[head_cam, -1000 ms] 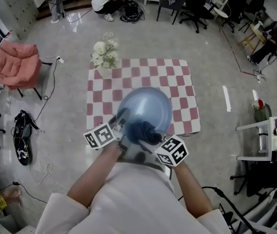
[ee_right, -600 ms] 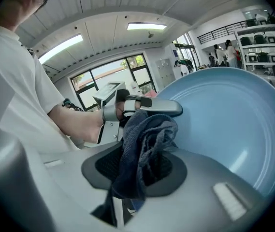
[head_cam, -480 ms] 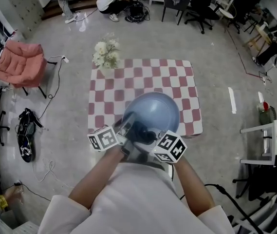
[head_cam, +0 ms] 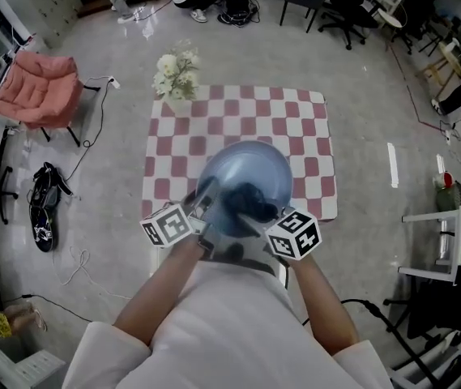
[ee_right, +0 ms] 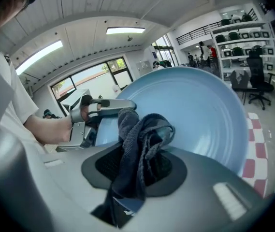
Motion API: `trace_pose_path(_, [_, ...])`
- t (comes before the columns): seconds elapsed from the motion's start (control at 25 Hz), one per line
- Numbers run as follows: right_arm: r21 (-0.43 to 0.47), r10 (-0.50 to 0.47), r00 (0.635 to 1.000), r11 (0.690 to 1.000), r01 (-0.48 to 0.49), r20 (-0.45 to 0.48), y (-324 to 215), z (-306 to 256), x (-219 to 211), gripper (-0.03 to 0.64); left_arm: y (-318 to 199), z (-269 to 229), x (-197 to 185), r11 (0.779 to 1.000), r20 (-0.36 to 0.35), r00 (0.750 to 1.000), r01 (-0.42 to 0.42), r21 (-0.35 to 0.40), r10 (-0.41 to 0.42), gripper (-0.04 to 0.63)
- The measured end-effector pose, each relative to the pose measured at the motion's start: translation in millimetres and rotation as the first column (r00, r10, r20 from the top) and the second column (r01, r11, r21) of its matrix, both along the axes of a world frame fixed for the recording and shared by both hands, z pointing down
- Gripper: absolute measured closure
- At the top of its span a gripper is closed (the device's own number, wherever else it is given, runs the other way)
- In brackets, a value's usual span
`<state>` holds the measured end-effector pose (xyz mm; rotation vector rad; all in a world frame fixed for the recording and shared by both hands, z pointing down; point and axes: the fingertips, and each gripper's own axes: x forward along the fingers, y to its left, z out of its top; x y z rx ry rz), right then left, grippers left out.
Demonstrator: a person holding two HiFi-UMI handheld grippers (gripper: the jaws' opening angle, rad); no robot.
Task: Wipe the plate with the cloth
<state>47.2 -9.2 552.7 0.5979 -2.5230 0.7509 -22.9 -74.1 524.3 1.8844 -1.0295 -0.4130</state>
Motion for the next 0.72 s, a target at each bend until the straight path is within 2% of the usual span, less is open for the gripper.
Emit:
trace_pose_path(0.32, [0.004,0.167,0.981,0.986,-0.168,-0.095,-34,18,77,0.494,2,4,12,1.000,0.015,0.999,0.030,-0.004,-0.030,0.558])
trace_pose_path(0.6, [0.046,0.296,0.949,0.955,-0.292,-0.107,-60,17,105,0.494,9,3,23,1.000,0.046,0.999,0.009,0.018,-0.009,0.558])
trace_pose_path(0.72, [0.083,0.345,0.935,0.937,-0.339,-0.080,-74,8,105,0.494,10,7,24,1.000,0.044,0.999,-0.014,0.006,0.014,0.558])
